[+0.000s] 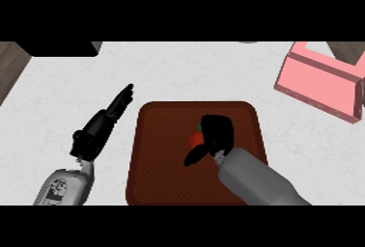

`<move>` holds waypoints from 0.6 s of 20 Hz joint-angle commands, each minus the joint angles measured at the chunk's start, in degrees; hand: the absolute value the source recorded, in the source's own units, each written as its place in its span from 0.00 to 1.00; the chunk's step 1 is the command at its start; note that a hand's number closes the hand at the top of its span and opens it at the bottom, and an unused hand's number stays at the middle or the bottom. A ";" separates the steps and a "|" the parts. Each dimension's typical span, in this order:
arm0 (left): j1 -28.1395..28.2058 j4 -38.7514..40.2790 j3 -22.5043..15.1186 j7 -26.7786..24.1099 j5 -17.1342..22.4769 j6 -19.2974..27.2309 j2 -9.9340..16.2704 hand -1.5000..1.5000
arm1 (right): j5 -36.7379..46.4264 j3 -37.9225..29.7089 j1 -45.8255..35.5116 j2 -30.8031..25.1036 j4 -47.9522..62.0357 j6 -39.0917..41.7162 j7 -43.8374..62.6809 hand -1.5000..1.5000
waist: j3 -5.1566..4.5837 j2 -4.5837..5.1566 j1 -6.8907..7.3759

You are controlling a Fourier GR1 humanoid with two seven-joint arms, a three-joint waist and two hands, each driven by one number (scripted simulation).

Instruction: Pick the bell pepper from the tray and place it in the cardboard box

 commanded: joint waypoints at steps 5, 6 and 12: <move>0.90 0.41 1.56 -1.51 0.58 -0.81 0.94 0.50 | -0.59 -10.05 3.21 -23.19 -3.88 -5.08 -11.03 1.00 | -0.12 0.29 -0.91; 0.31 1.60 0.74 -1.38 -1.00 0.48 0.02 0.50 | 0.84 -9.73 4.64 -24.90 -8.35 -5.22 -8.66 1.00 | -0.15 0.12 -1.52; 3.77 -6.43 -1.24 3.49 -0.16 -0.43 -0.94 0.50 | 1.23 -14.79 6.91 -32.60 -26.73 0.07 -5.07 1.00 | -0.14 -0.04 -1.03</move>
